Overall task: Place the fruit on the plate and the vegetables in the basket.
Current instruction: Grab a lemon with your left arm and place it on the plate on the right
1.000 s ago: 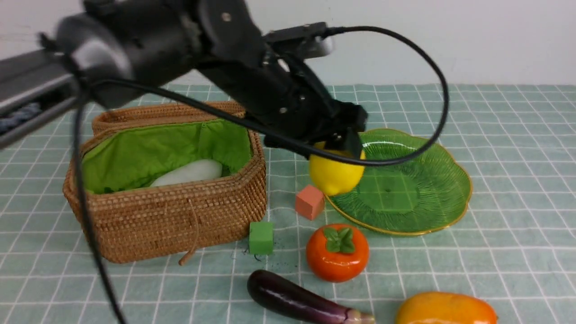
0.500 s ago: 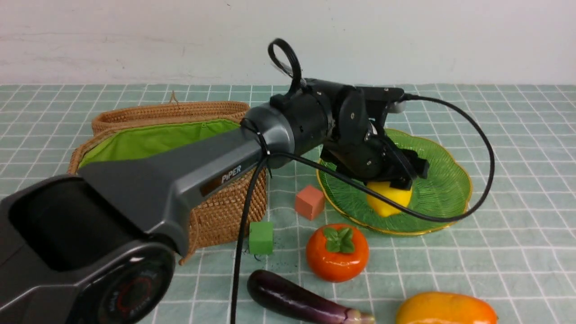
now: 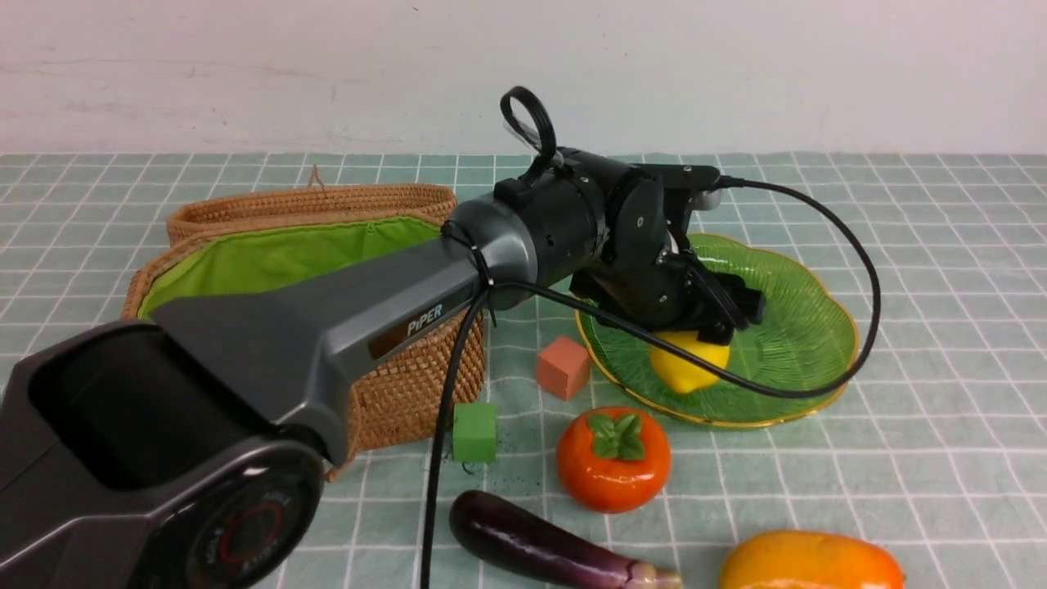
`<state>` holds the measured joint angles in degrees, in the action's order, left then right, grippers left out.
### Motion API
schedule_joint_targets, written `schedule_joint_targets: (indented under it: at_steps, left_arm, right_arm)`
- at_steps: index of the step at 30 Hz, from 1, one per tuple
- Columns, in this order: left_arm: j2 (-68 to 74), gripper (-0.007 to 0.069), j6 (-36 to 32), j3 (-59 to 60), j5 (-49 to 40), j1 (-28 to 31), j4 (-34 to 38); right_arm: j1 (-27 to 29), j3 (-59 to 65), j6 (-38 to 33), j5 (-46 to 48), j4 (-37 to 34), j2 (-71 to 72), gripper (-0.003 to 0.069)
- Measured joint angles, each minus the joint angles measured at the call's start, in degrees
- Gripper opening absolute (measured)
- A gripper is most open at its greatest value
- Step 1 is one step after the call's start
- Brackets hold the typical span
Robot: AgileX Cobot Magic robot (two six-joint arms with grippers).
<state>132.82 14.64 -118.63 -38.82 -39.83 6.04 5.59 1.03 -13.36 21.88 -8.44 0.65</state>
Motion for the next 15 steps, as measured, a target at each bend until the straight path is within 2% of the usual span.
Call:
schedule_joint_targets:
  at_steps: [5, 15]
  left_arm:
    - [0.00, 0.0547, 0.00, 0.00, -0.39, 0.00, -0.59]
    - [0.00, 0.0643, 0.00, -0.11, -2.07, 0.00, -2.40]
  right_arm:
    - [0.00, 0.00, 0.00, 0.00, 0.00, 0.00, 0.0242]
    - [0.00, 0.00, 0.00, 0.00, 0.00, 0.00, 0.0242]
